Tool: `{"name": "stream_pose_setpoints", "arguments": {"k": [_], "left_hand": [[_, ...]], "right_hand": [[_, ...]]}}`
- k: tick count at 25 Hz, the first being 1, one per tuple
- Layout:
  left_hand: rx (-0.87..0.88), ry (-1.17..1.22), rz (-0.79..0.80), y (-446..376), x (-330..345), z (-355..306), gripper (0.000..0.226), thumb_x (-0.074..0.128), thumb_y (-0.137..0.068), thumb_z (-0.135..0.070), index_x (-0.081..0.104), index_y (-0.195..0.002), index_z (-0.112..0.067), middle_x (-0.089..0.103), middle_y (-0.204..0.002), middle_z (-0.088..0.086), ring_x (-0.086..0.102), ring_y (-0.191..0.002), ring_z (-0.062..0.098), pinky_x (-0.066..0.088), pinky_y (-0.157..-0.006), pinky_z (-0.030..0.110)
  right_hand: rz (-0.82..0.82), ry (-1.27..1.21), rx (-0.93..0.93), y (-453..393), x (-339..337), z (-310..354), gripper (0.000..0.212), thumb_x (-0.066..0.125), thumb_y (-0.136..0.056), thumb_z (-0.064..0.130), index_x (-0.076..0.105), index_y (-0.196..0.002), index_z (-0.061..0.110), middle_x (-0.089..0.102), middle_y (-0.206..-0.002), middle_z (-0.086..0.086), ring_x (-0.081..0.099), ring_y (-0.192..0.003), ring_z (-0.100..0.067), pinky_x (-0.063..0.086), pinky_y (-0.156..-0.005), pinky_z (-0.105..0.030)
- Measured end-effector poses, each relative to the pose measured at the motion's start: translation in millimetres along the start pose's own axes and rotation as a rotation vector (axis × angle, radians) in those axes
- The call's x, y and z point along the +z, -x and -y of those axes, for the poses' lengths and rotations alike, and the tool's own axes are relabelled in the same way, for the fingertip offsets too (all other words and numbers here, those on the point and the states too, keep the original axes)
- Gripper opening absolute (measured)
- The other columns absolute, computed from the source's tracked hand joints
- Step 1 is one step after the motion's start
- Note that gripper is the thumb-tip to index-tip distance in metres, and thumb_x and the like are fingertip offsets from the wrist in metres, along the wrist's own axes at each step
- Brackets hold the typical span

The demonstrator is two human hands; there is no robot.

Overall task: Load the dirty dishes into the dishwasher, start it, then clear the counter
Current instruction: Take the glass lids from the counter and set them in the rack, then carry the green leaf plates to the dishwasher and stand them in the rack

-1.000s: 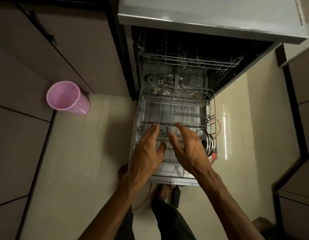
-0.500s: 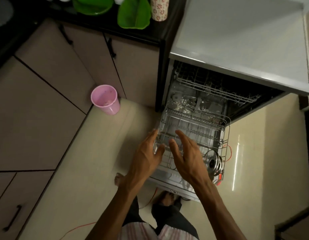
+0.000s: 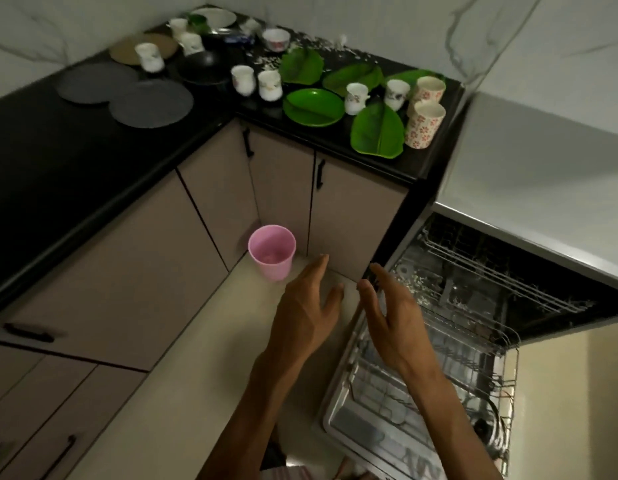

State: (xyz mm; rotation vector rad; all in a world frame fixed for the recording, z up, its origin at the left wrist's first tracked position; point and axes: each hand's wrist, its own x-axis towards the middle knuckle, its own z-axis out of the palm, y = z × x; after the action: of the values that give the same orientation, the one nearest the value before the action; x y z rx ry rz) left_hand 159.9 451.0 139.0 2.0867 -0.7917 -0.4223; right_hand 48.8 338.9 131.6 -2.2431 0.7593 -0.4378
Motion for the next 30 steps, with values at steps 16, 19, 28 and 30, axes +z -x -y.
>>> {"name": "stream_pose_setpoints", "arguments": {"k": [16, 19, 28, 30], "left_hand": [[-0.093, 0.054, -0.059, -65, -104, 50, 0.056, 0.057, -0.094, -0.041, 0.042, -0.145, -0.024, 0.048, -0.146, 0.005, 0.048, -0.131, 0.021, 0.050, -0.101, 0.041], [-0.126, 0.055, -0.066, -85, -107, 46, 0.056, 0.056, -0.094, -0.043, 0.042, -0.145, -0.025, 0.050, -0.143, 0.003, 0.052, -0.127, 0.020, 0.053, -0.097, 0.040], [-0.066, 0.009, -0.066, -168, -99, 2, 0.056, 0.054, -0.096, -0.039, 0.038, -0.147, -0.022, 0.054, -0.140, 0.001, 0.056, -0.112, 0.004, 0.043, -0.086, 0.012], [-0.059, 0.037, -0.074, -180, -93, -1, 0.055, 0.055, -0.096, -0.037, 0.039, -0.147, -0.020, 0.048, -0.146, 0.000, 0.047, -0.131, 0.015, 0.041, -0.099, 0.022]], "right_hand": [[-0.028, 0.006, 0.013, -85, 64, 75, 0.068, 0.022, -0.095, 0.070, 0.036, -0.146, 0.026, 0.057, -0.136, -0.007, 0.060, -0.112, -0.030, 0.048, -0.097, -0.050], [-0.031, -0.011, -0.027, -111, 64, 77, 0.064, 0.026, -0.099, 0.061, 0.038, -0.146, 0.020, 0.048, -0.146, -0.004, 0.049, -0.130, -0.026, 0.042, -0.105, -0.049], [-0.078, -0.033, -0.085, -195, 36, 58, 0.063, 0.029, -0.097, 0.064, 0.039, -0.143, 0.022, 0.061, -0.130, -0.012, 0.065, -0.098, -0.037, 0.052, -0.088, -0.051], [-0.069, -0.023, -0.086, -208, 31, 51, 0.063, 0.029, -0.097, 0.064, 0.040, -0.142, 0.021, 0.061, -0.128, -0.013, 0.065, -0.099, -0.037, 0.052, -0.088, -0.051]]}}
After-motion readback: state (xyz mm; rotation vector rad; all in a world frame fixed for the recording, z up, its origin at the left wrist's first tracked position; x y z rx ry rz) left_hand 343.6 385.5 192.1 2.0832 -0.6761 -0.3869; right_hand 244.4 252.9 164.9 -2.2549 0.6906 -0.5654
